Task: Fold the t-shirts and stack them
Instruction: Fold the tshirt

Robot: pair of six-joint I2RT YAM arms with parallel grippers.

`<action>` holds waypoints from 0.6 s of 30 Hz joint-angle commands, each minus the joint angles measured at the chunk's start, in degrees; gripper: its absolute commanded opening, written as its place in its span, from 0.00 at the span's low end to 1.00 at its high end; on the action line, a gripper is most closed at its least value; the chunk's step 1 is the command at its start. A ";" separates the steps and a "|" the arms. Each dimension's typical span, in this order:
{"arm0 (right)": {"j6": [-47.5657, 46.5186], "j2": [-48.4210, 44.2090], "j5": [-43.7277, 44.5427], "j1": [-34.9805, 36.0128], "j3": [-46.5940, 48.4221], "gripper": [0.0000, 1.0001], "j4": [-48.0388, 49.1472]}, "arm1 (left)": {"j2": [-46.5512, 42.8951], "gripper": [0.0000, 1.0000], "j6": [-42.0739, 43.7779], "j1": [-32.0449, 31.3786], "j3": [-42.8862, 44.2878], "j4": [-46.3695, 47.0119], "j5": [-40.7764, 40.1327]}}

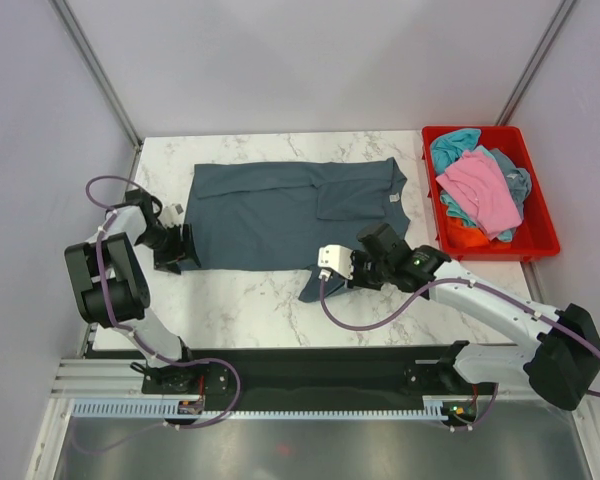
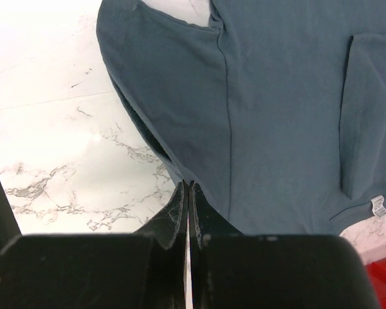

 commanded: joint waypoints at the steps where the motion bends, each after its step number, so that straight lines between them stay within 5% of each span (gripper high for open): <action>1: 0.54 0.25 0.07 -0.48 2.38 0.00 1.43 | -0.50 0.68 -0.88 0.69 -1.23 -2.84 -1.05; 18: 0.63 0.60 -0.01 -0.83 2.56 0.00 1.51 | 3.18 0.68 -1.50 3.42 2.45 -0.82 -2.55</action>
